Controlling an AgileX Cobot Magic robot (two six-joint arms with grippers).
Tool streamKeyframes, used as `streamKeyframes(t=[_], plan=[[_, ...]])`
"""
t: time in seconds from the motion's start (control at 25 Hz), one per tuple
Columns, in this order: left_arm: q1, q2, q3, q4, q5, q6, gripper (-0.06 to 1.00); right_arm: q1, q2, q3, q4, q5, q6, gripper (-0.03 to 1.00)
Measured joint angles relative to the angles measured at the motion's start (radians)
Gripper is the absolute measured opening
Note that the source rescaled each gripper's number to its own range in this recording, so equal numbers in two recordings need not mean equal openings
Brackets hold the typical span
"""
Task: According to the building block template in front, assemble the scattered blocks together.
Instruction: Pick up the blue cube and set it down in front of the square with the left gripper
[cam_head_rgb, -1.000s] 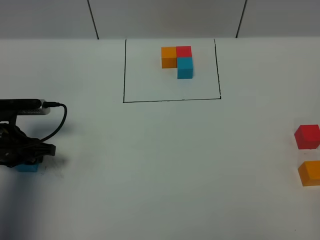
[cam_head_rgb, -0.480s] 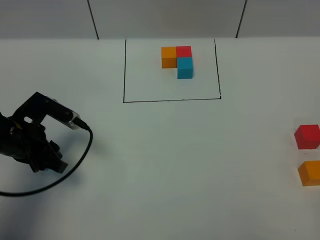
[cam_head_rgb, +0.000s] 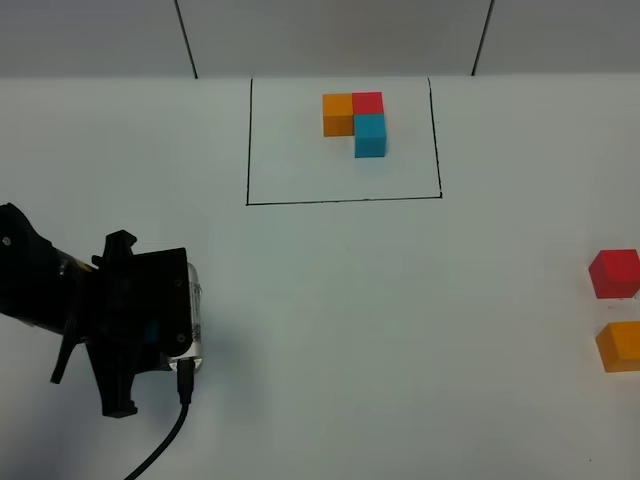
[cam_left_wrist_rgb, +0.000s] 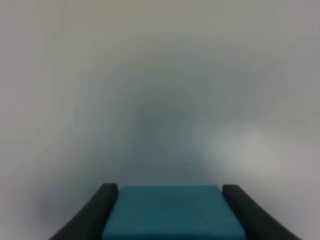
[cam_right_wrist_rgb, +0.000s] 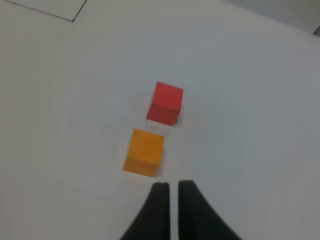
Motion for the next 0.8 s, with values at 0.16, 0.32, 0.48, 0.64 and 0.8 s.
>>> streamKeyframes(t=[0.16, 0.32, 0.48, 0.64, 0.8], plan=[[-0.001, 0.0, 0.0, -0.095, 0.001, 0.072, 0.53, 0.0, 0.0, 0.0, 0.0, 0.0, 0.0, 0.0], [-0.001, 0.0, -0.013, -0.138, 0.017, 0.078, 0.53, 0.0, 0.0, 0.0, 0.0, 0.0, 0.0, 0.0], [-0.031, 0.0, -0.082, -0.115, 0.048, 0.035, 0.53, 0.0, 0.0, 0.0, 0.0, 0.0, 0.0, 0.0], [-0.078, 0.016, -0.175, -0.019, 0.073, -0.088, 0.53, 0.0, 0.0, 0.0, 0.0, 0.0, 0.0, 0.0], [-0.123, 0.056, -0.284, 0.055, 0.136, -0.189, 0.53, 0.0, 0.0, 0.0, 0.0, 0.0, 0.0, 0.0]])
